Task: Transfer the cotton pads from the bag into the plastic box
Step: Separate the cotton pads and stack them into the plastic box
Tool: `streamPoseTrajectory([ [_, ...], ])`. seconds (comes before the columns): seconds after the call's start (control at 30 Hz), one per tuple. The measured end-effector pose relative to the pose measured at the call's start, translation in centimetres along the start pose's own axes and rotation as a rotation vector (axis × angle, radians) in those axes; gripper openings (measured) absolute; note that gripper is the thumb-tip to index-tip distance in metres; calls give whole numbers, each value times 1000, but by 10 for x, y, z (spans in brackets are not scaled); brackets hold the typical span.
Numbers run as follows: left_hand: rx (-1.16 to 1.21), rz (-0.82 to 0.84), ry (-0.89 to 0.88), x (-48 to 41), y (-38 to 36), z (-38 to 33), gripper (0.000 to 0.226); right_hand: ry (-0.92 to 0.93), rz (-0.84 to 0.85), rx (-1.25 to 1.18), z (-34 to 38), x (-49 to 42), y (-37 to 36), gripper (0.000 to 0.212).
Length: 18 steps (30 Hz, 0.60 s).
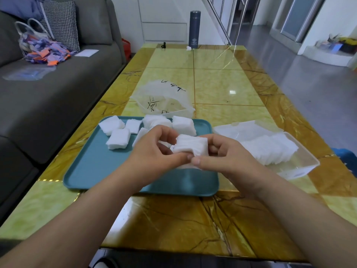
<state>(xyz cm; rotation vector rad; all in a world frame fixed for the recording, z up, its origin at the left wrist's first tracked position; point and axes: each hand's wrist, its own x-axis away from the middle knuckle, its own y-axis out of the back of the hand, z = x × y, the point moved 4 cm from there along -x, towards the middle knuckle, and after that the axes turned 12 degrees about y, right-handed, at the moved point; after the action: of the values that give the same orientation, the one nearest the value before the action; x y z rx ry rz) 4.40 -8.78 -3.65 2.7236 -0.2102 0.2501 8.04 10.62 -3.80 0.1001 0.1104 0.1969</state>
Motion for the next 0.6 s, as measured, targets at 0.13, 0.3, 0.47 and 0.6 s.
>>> streamPoseTrajectory([
  [0.13,100,171,-6,0,-13,-3,59,40,-41,190,7,9,5,54],
  [0.3,230,220,-24,-2,-37,-12,44,45,-112,174,12,18,29,42],
  [0.47,221,227,-65,6,-75,-29,31,20,-228,156,11,32,63,42],
  [0.6,175,216,-90,8,-103,-37,33,-22,-305,187,10,42,85,34],
])
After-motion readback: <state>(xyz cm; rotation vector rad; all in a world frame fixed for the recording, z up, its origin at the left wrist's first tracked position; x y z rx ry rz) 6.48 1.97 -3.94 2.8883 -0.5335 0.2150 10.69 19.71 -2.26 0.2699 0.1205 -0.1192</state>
